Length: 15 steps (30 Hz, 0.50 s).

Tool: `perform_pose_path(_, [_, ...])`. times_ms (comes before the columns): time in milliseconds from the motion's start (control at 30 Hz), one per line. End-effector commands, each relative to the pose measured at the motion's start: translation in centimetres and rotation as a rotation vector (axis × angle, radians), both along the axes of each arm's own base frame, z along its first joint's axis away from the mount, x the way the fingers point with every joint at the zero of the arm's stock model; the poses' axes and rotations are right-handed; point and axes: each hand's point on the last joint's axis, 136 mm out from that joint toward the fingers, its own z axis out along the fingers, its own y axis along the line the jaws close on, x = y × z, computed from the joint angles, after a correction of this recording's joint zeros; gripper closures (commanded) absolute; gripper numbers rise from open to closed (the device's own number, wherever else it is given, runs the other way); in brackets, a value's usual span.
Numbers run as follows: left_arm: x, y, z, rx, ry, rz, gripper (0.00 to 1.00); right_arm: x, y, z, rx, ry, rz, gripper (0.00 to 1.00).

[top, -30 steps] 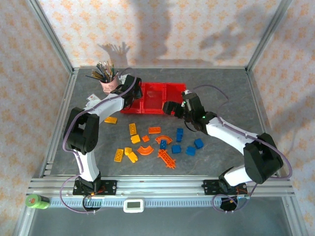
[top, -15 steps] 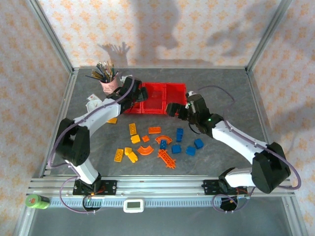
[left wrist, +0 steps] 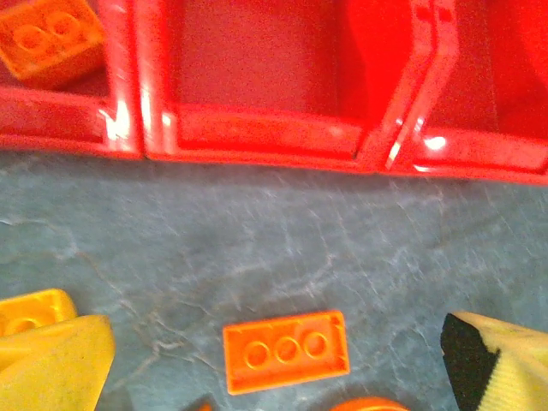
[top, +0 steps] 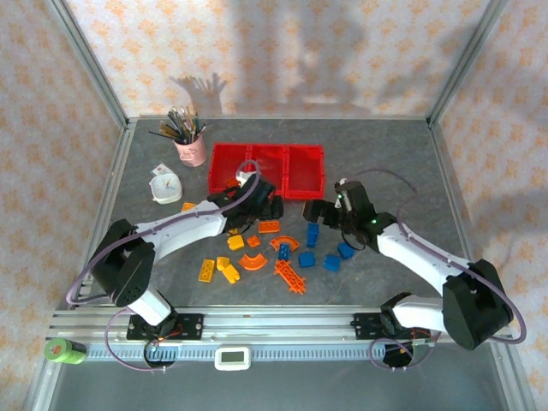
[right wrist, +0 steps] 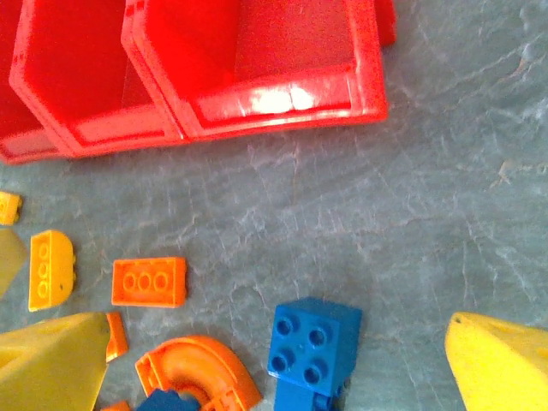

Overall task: Sort the legos into containers by color
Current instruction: Pick up the lego from the center of the table.

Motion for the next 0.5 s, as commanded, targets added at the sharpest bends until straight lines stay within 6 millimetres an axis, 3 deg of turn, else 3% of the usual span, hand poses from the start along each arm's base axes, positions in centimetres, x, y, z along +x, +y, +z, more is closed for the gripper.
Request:
perform_pose_path(0, [-1.0,-0.7,-2.2,0.021,0.056,0.015,0.01,-0.2,0.1,0.4,0.004,-0.039,0.036,0.0])
perform_pose_path(200, [-0.9,-2.2,-4.2,0.068,0.092,-0.011,0.0,-0.5,-0.9,-0.8,-0.017,-0.016,-0.001,0.0])
perform_pose_path(467, [-0.7,-2.8,-6.8,0.137,0.133,-0.016,0.05,-0.5,-1.2,-0.1,0.005,-0.042,-0.01,0.0])
